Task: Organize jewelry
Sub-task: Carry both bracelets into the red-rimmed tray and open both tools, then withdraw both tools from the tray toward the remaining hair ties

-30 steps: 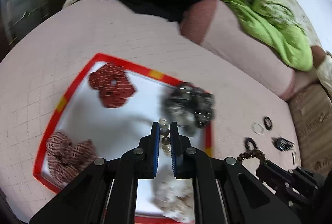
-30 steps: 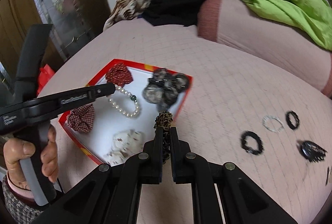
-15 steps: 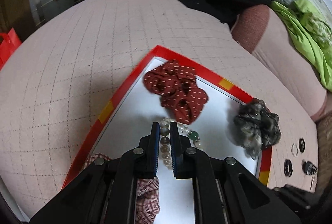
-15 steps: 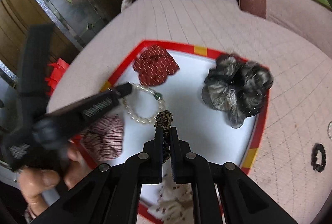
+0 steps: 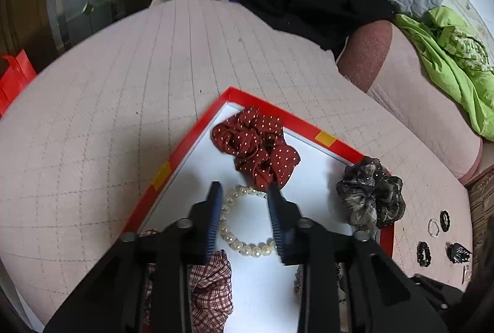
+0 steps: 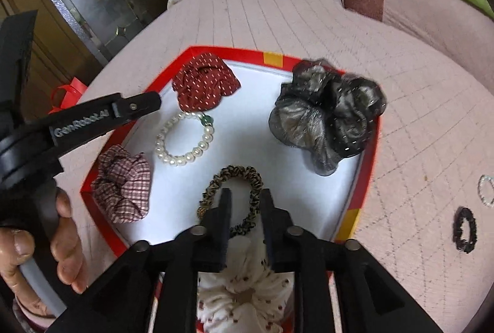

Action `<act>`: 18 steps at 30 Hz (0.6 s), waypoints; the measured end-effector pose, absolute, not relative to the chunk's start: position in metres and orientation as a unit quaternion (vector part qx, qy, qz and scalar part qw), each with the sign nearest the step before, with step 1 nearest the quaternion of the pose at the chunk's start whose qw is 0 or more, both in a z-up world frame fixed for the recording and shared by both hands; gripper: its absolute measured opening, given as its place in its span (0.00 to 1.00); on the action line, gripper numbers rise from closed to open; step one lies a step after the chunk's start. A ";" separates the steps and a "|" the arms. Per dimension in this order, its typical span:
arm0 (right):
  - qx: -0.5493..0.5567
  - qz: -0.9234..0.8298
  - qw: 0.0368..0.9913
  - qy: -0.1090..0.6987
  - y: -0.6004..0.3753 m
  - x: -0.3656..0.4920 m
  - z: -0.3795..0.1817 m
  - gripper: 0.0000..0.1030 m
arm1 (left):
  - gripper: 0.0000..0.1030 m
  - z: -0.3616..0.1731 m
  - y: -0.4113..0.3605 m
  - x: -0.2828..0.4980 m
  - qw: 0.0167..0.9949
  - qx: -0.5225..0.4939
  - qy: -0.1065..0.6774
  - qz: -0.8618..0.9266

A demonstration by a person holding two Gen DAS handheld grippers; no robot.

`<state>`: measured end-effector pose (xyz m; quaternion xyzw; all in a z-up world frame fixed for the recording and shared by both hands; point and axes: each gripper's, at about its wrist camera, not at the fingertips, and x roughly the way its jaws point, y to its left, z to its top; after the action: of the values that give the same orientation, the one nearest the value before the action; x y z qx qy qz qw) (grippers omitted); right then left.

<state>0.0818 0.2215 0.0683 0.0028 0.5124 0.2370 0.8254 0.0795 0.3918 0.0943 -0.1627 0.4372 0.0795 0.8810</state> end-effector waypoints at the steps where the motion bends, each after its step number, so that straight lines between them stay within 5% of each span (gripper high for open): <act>1: 0.004 0.238 0.828 0.507 0.219 0.079 0.072 0.30 | 0.30 0.096 0.390 0.078 0.884 -0.158 0.433 0.081; 18: 0.012 0.169 0.858 0.485 0.098 0.002 0.085 0.39 | 0.34 0.112 0.340 0.056 0.898 -0.086 0.422 0.090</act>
<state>0.0018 0.0984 0.0852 0.0116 0.4848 0.1694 0.8580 0.0563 0.3402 0.1117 -0.0859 0.4217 0.0900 0.8982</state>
